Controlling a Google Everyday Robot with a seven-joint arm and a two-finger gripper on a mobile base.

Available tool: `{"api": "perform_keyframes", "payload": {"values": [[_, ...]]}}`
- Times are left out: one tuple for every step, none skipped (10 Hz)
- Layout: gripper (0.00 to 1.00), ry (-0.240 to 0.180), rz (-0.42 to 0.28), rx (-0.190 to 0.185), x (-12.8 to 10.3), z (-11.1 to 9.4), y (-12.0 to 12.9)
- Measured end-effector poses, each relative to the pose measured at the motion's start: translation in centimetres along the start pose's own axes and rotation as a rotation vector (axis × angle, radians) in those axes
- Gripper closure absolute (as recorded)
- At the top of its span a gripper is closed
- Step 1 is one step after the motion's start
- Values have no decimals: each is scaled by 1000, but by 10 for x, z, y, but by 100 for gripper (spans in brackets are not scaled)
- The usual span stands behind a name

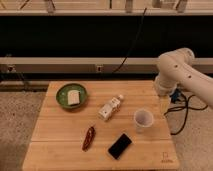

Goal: Move the arm in a circular motion

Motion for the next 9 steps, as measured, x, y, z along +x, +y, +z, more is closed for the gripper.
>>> {"api": "perform_keyframes", "payload": {"values": [[20,5,-19,0,-14,-1,-8],[20,10,-44,3,-27,-2,-18],[20,13,-59,3,-32,-2,-23],[20,16,-69,4,-35,-3,-26],[20,25,-90,5,-46,-3,-31],[20,26,-107,5,-62,-5,-35],[20,30,-124,6,-77,-6,-40],[20,35,-144,8,-90,-8,-43],[20,39,-170,8,-103,-9,-45]]}}
